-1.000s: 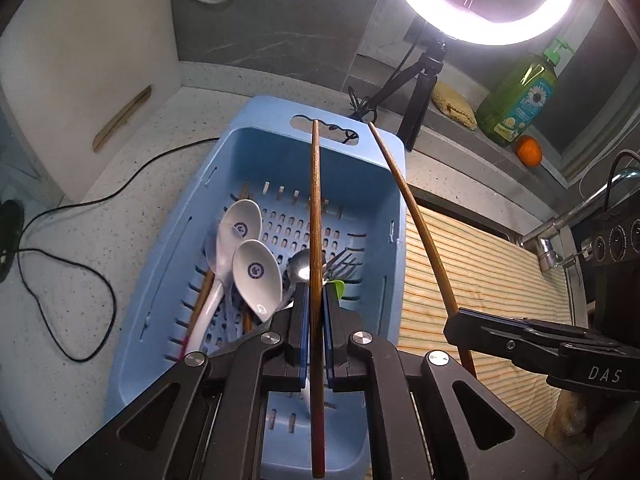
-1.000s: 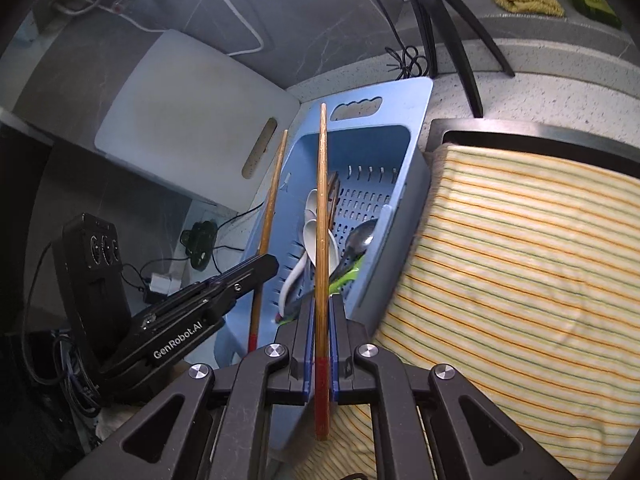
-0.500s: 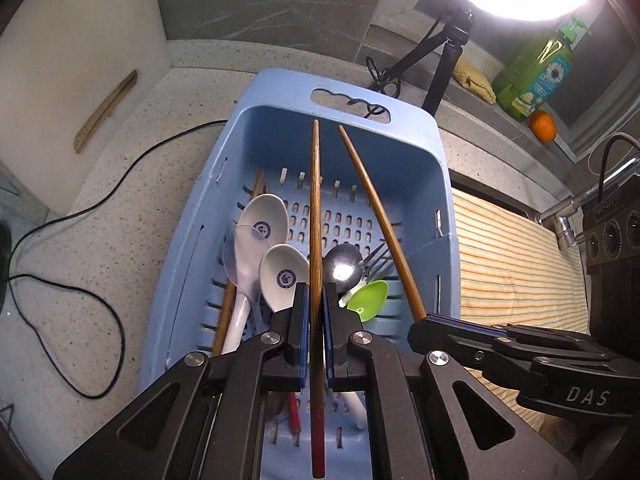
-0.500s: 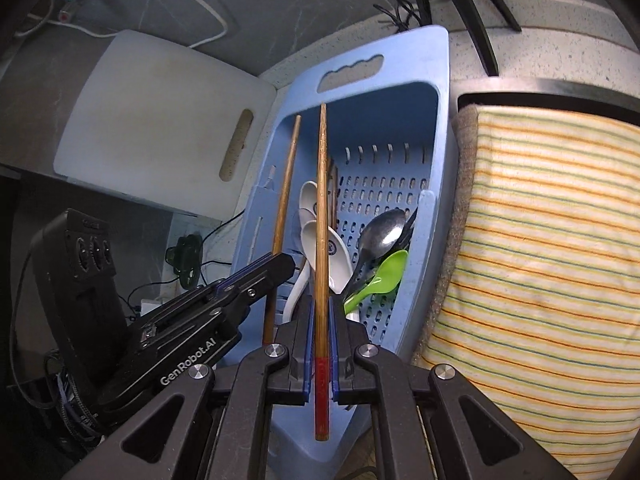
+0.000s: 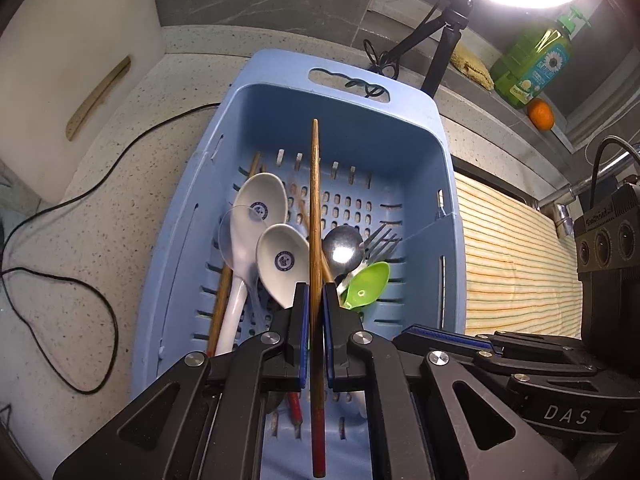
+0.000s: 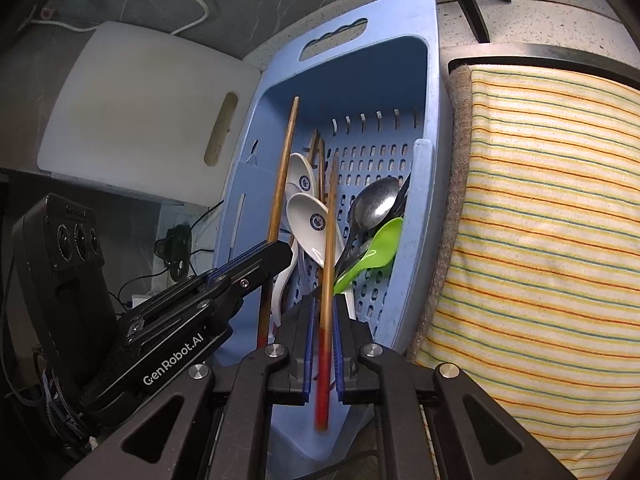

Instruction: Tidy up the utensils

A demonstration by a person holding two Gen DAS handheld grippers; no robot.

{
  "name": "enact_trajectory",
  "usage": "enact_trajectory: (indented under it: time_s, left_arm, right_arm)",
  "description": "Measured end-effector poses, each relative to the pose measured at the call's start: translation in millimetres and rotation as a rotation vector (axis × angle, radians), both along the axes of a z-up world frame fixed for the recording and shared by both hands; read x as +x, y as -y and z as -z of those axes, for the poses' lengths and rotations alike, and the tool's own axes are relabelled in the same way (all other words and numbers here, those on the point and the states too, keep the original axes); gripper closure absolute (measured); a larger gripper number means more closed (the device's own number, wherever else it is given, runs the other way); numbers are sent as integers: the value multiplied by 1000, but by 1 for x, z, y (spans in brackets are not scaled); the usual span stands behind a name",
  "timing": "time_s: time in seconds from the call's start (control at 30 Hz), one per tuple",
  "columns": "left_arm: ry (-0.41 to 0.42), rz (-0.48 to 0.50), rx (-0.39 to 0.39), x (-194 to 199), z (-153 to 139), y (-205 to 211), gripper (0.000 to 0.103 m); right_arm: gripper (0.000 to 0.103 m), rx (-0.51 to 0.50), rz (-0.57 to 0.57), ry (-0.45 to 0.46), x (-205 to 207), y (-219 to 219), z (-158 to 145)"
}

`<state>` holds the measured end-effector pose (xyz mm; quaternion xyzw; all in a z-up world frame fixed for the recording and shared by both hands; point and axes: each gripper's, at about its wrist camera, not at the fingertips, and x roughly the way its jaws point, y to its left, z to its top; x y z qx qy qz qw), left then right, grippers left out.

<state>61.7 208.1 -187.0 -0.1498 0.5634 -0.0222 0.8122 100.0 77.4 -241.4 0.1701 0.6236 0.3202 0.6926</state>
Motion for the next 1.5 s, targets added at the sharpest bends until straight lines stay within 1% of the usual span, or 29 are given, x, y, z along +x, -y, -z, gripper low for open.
enact_trajectory:
  time_s: [0.13, 0.27, 0.47, 0.6, 0.77, 0.87, 0.97, 1.07, 1.1, 1.13, 1.17, 1.27, 1.33, 1.37, 1.4, 1.43, 1.5]
  left_arm:
    - [-2, -14, -5, -6, -1, -6, 97]
    - [-8, -5, 4, -11, -5, -8, 97]
    - [14, 6, 21, -18, -14, -8, 97]
    - [34, 7, 26, -22, -20, -6, 92]
    - [55, 11, 34, -30, -27, 0, 90]
    - [71, 14, 47, -35, -32, 4, 89]
    - [82, 12, 56, -38, -37, 9, 89]
    - [97, -8, 68, -44, -43, 12, 84]
    - [103, -18, 69, -47, -45, 13, 83]
    - [108, -25, 69, -49, -47, 14, 82]
    - [114, -32, 72, -52, -50, 15, 83]
    - [130, -52, 93, -58, -58, 20, 83]
    - [141, -70, 105, -62, -64, 23, 79]
    - [147, -81, 113, -65, -67, 25, 73]
    - [153, -94, 124, -67, -70, 27, 69]
    - [160, -107, 132, -70, -73, 29, 69]
    - [175, -137, 139, -76, -80, 34, 69]
  right_arm:
    - [94, -4, -4, 8, -6, -4, -3]
    - [94, -7, -12, 30, -13, -3, -8]
    - [94, -18, -26, 78, -23, -4, -19]
    - [94, -31, -36, 110, -27, -5, -26]
    - [90, -39, -39, 142, -34, -2, -34]
    - [86, -52, -41, 178, -37, 2, -40]
    - [78, -55, -47, 204, -39, 7, -46]
    - [72, -66, -60, 240, -41, 12, -53]
    - [68, -73, -68, 256, -42, 13, -55]
    - [62, -78, -78, 275, -42, 15, -58]
    - [59, -81, -84, 293, -44, 17, -61]
    - [57, -89, -96, 336, -46, 23, -70]
    - [57, -100, -116, 365, -46, 26, -76]
    - [56, -106, -127, 387, -47, 28, -79]
    - [53, -111, -135, 407, -48, 30, -82]
    - [47, -116, -145, 431, -49, 33, -86]
    - [43, -116, -160, 466, -51, 39, -93]
